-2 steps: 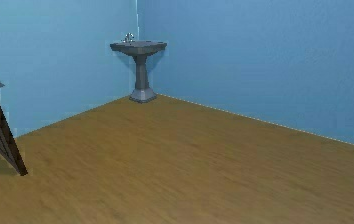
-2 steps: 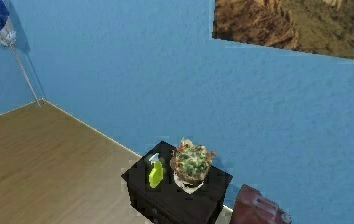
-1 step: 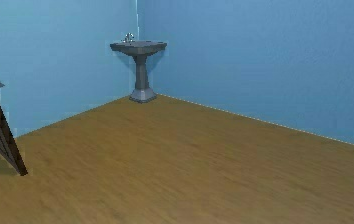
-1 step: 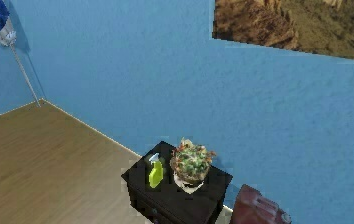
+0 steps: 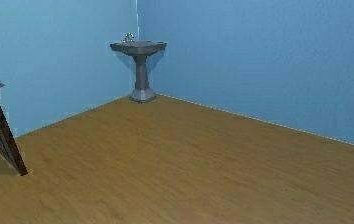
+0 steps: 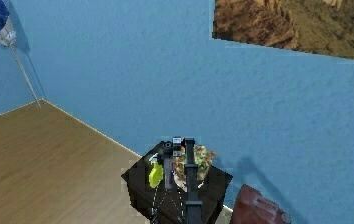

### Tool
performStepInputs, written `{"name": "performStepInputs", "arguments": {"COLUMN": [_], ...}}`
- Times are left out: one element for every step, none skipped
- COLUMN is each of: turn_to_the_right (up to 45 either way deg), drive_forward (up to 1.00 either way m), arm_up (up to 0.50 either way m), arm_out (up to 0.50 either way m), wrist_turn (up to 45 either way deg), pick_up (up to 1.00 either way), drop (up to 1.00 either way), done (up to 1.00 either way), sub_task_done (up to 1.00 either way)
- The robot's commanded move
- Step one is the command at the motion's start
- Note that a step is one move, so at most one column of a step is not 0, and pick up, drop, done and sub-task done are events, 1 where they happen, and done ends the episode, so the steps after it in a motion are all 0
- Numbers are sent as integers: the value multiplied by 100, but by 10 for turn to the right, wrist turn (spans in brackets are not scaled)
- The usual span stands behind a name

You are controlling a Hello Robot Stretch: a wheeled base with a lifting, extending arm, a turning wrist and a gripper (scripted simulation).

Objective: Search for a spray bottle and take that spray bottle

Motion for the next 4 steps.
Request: {"name": "performStepInputs", "arguments": {"turn_to_the_right": [0, 0, 0, 0], "drive_forward": [0, 0, 0, 0], "arm_up": [0, 0, 0, 0], "arm_out": [0, 0, 0, 0], "wrist_turn": [450, 450, 450, 90], "pick_up": [0, 0, 0, 0], "drop": [0, 0, 0, 0], "done": [0, 0, 0, 0], "sub_task_done": [0, 0, 0, 0]}}
